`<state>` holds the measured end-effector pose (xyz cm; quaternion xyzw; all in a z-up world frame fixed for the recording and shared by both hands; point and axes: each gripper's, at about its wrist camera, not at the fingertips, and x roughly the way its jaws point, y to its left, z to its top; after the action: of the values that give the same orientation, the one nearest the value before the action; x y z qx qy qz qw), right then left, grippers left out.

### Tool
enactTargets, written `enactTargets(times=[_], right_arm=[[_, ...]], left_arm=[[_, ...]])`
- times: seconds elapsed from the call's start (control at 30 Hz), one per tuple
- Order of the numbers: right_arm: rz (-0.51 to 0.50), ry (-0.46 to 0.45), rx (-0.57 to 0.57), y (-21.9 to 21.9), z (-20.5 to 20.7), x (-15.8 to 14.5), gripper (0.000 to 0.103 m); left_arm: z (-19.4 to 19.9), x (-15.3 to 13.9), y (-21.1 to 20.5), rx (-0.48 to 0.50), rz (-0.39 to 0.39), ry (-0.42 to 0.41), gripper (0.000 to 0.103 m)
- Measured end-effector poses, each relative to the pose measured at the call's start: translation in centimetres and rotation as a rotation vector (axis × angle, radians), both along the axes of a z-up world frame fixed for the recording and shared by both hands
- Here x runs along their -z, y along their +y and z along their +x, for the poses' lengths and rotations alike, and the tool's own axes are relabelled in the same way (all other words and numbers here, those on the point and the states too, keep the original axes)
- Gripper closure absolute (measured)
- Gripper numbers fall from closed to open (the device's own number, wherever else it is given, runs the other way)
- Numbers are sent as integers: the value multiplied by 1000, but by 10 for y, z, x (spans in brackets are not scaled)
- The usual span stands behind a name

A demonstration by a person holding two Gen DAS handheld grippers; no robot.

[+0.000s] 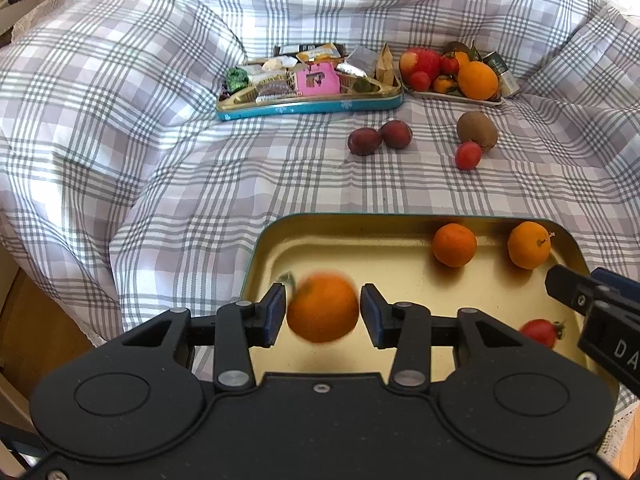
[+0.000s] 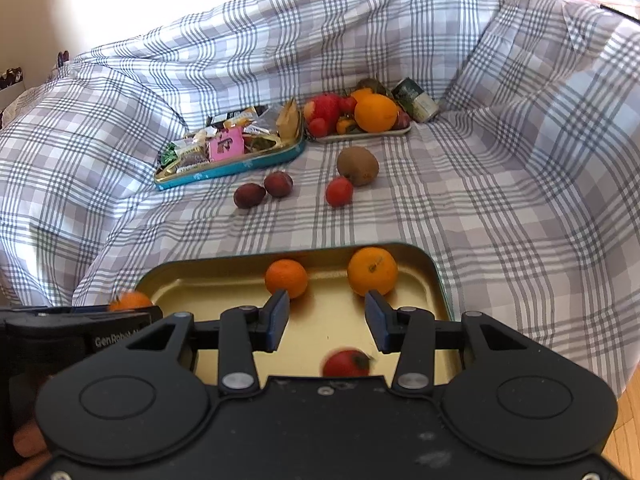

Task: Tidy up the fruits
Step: 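Open right gripper to drop tomato into the tray, then open left gripper to drop tangerine into the tray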

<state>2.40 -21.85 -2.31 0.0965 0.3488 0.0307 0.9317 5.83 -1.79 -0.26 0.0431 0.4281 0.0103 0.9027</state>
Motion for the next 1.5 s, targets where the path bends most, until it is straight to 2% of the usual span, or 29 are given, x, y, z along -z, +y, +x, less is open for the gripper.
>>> enactTargets(times=[0.13, 0.8, 1.5], right_arm=[[0, -4, -6, 0, -1, -1, 57], [8, 30, -2, -3, -10, 3, 57], [7, 68, 2, -4, -18, 7, 57]], left_arm=[[-2, -4, -1, 1, 10, -25, 52], [-10, -3, 0, -1, 21, -14, 52], [-20, 3, -3, 13, 11, 38, 52]])
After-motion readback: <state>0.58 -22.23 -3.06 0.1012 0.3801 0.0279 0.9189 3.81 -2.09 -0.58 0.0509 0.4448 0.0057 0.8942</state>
